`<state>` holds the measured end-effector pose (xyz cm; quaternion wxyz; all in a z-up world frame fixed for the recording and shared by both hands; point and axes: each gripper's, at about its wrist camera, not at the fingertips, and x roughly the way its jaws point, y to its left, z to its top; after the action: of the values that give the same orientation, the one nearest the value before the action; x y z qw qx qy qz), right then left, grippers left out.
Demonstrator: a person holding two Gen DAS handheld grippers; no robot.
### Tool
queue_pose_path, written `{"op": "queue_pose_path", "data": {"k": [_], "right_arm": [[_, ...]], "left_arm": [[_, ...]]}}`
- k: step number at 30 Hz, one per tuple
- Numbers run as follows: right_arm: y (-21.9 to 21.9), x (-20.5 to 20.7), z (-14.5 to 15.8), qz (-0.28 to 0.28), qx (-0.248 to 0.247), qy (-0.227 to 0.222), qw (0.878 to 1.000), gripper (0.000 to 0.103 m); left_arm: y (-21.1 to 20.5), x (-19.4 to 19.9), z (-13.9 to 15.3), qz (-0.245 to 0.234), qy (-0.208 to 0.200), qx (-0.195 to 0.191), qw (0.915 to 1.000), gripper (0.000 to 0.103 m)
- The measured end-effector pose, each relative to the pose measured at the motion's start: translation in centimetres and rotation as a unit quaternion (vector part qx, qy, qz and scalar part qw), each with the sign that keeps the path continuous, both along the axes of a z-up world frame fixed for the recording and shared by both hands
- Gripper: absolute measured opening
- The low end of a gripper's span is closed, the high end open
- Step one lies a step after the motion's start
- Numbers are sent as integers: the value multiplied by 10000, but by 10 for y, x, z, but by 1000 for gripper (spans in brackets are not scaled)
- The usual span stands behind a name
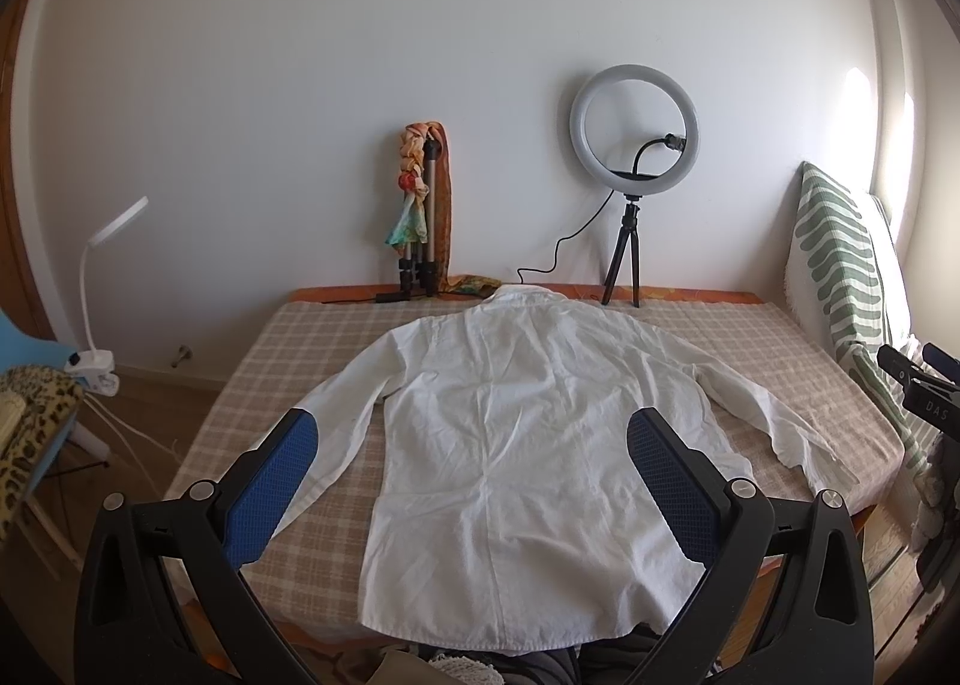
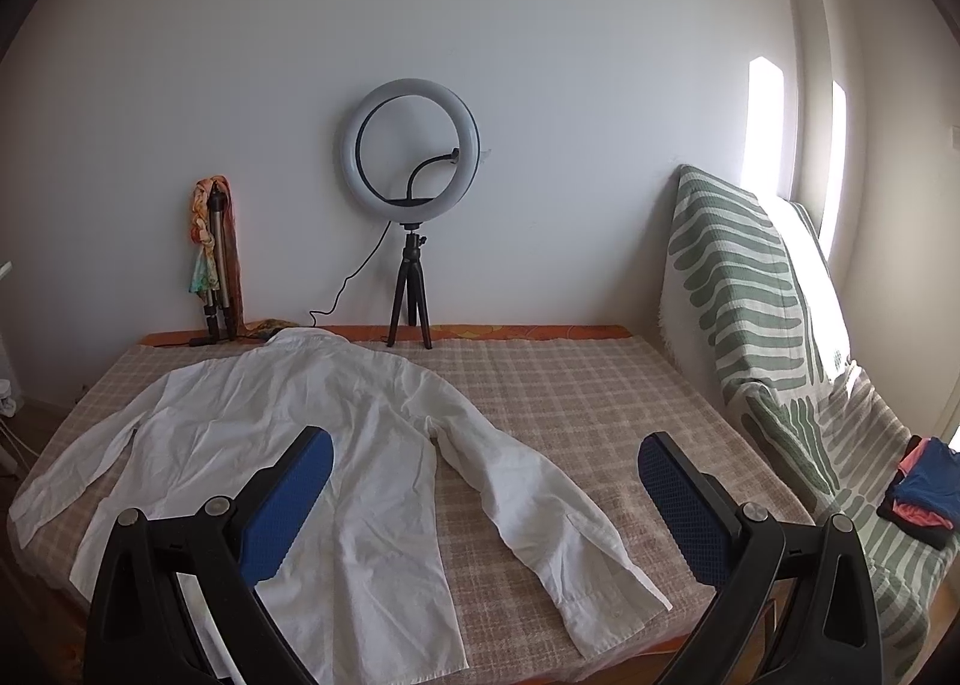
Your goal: Fold small clothes
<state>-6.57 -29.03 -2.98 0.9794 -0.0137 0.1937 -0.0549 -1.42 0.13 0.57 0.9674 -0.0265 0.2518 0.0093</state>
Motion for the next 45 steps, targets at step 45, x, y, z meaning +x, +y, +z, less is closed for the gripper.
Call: {"op": "queue_pose_path", "data": {"k": [45], "right_arm": [[70,42,-27,954,206,545,9937,102]], "left_arm": [[237,67,-144,839,1459,-505,9844,69]]}}
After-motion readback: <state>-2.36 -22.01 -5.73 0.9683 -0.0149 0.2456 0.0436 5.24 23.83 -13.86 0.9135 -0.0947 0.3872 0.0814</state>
